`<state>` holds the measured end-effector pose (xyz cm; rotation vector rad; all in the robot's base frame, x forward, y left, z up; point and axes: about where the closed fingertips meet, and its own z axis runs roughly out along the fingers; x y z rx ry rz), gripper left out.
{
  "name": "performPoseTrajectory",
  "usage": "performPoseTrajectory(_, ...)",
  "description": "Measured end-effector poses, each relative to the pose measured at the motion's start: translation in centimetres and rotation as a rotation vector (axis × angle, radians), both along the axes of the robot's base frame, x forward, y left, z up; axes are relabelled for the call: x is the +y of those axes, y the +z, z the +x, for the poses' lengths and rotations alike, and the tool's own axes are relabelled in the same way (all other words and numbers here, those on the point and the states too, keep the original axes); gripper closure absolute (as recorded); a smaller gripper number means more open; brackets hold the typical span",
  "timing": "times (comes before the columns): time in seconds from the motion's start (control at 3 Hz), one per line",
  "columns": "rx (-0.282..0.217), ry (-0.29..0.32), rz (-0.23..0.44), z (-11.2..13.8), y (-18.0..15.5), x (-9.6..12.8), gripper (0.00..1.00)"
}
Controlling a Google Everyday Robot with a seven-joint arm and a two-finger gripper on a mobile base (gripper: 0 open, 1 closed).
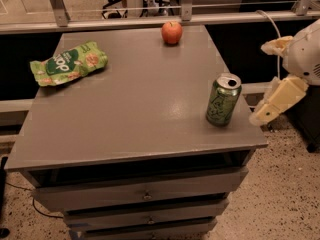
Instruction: Move green can near green rice chip bag
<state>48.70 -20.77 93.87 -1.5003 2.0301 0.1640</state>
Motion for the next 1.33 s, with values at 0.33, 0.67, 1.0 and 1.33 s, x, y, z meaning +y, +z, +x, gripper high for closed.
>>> performPoseTrajectory(0.33, -0.045, -0.001, 0.181, 2.8, -1.5, 1.2, 0.0)
performPoseTrajectory(0.67, -0.073, -0.016, 0.34, 4.9, -2.8, 2.1, 0.0)
performPoseTrajectory(1.0, -0.075, -0.038, 0.436, 5.8, -3.8, 2.5, 0.0)
performPoseTrajectory(1.33, -0.063, -0.05, 0.501, 6.0, -4.7, 3.2, 0.18)
